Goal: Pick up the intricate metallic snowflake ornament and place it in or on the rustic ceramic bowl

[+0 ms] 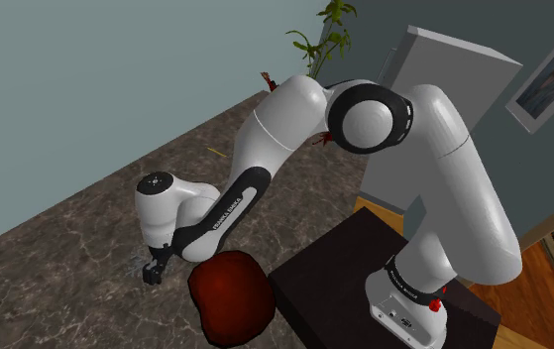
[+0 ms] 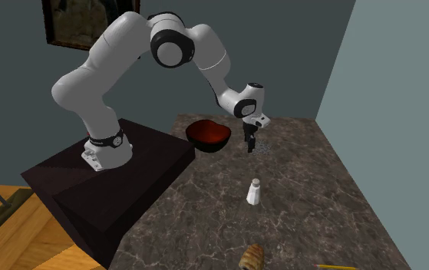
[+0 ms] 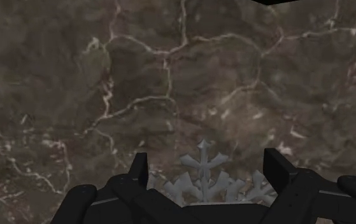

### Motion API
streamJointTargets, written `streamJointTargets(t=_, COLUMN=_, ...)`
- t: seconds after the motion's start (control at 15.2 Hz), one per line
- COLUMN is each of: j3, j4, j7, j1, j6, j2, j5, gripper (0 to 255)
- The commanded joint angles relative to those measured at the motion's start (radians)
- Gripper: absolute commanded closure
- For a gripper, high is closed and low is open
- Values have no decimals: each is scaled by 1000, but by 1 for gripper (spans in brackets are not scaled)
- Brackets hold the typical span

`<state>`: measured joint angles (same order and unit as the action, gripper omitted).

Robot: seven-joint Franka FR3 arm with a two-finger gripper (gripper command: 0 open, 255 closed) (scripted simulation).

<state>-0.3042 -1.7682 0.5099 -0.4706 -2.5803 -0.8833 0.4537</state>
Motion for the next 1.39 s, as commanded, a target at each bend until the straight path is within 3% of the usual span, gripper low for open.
streamJointTargets(t=0.0, j3=4, j4=4, j7=1, j1=-2, j6=-6, j2=-10, j5=3, gripper=0)
streamJointTargets(t=0.4, j3=4, j4=5, j7=1, j1=-2, j6=-6, j2=-10, j5=3, gripper=0)
streamJointTargets(t=0.46, j3=4, j4=5, j7=1, j1=-2, j6=-6, j2=-10, j5=3, gripper=255)
streamJointTargets(t=1.32, j3=-13, j4=-20, j7=-6, j1=12, j6=19, j2=38, j5=-9, gripper=255)
